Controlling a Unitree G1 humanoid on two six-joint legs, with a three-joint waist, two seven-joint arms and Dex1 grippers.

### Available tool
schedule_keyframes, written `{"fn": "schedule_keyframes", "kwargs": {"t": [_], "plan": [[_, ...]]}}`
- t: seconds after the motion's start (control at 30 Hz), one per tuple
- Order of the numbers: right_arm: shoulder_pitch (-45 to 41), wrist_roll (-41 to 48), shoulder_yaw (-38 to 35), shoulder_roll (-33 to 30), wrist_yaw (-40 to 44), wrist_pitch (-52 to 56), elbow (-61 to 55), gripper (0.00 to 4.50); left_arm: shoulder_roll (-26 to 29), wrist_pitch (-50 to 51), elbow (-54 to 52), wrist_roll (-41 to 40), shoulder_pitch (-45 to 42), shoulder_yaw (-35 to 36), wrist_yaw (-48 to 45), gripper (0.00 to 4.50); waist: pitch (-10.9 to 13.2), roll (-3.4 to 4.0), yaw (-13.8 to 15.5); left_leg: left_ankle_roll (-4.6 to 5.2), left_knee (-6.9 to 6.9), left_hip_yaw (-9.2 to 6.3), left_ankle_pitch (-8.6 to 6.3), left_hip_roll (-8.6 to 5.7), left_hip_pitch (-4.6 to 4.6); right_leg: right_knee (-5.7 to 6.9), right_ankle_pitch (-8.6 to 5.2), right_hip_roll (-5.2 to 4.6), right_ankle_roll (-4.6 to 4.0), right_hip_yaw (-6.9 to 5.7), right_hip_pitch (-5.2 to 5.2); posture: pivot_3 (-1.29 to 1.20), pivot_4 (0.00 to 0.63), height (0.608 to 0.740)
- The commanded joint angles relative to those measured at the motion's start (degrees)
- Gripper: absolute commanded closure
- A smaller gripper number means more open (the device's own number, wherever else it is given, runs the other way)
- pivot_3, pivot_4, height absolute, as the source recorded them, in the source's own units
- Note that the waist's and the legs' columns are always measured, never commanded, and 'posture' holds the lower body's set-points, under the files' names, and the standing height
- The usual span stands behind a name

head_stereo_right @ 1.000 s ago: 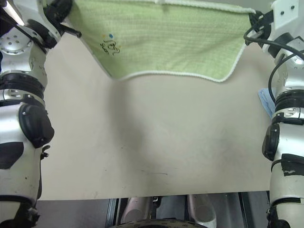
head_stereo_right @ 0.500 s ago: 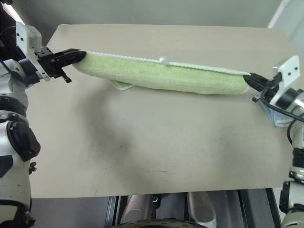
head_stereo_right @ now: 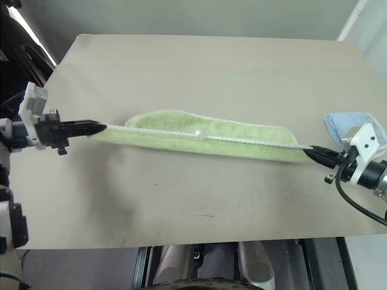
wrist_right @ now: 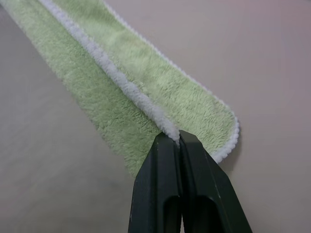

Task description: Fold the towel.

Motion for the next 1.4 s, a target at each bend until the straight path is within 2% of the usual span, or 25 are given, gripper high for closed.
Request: {"fn": "schedule_keyframes", "kwargs": {"t": [0.03,0.27,0.43,0.63,0.8,0.93,1.13,1.4], "plan": [[2.37,-0.75,-5.71,-2.0,-0.3,0.74,0.8,4.5,6.77,3.2,-4.33,-2.45,3.6,-0.04,-2.41,4.46,-0.02,-0.03,0.05,-0.01,0.0,-0.02,-0.02,0.0,0.1,0.0,-0.05,0.0,-0.01,0.0,0.11,0.0,0.15,0.697],[9.28,-0.81,-8.42,-2.46,2.57,0.04,-1.37,4.5,13.57,10.84,-13.81,-9.48,12.09,-0.77,-2.41,4.46,-0.07,-0.08,0.35,-0.22,-0.01,-0.16,-0.18,-0.03,0.12,0.02,-0.16,0.03,-0.15,0.02,0.11,0.0,0.15,0.697],[16.2,-3.78,-8.23,-2.9,4.85,-2.44,-3.5,4.5,17.8,9.7,-15.41,-10.1,16.86,-1.84,-2.41,4.46,-0.08,-0.11,0.37,-0.39,-0.04,-0.29,-0.29,-0.03,0.13,0.06,-0.27,0.1,-0.29,0.01,0.07,0.0,0.15,0.697],[18.33,-3.85,-8.97,-3.68,5.88,-3.97,-3.46,4.5,19.09,7.66,-13.07,-9.17,14.36,-5.37,-2.41,4.46,-0.1,-0.12,0.39,-1.11,-0.04,-0.34,-0.72,-0.04,0.12,0.06,-0.32,0.11,-0.38,0.02,0.05,0.0,0.15,0.697],[15.03,-4.95,-6.95,-3.84,3.54,-5.12,-0.95,4.5,14.57,4.83,-7.75,-5.25,6.9,-7.67,-2.15,4.46,-0.11,-0.13,0.52,-1.06,-0.04,-0.37,-0.7,-0.04,0.12,0.06,-0.32,0.11,-0.39,0.02,0.04,0.0,0.15,0.697],[13.41,-6.21,-5.63,-3.63,2.95,-6.38,0.26,4.5,9.71,-0.01,-1.7,-1.19,0.59,-7.54,-0.29,4.46,-0.15,-0.1,0.84,-0.49,-0.04,-0.39,-0.37,-0.06,0.12,0.05,-0.32,0.09,-0.39,0.02,0.05,0.0,0.15,0.697],[2.65,-8.44,-0.29,-2.16,-1.61,-8.96,6.53,4.5,3.38,-5.75,7.49,4.86,-7.58,-7.76,2.08,4.46,-0.16,-0.12,0.73,-0.35,-0.01,-0.36,-0.29,-0.07,0.11,0.01,-0.21,0.09,-0.33,0.02,0.07,0.0,0.15,0.697],[-6.86,-12.2,6.25,2.25,-6.19,-12.97,14.13,4.5,-3.46,-16.27,16.16,11.32,-14.0,-7.23,7.52,4.46,-0.15,-0.11,0.8,-0.22,-0.02,-0.35,-0.2,-0.06,0.12,-0.02,-0.12,0.08,-0.08,-0.02,0.12,0.0,0.15,0.697]]}}
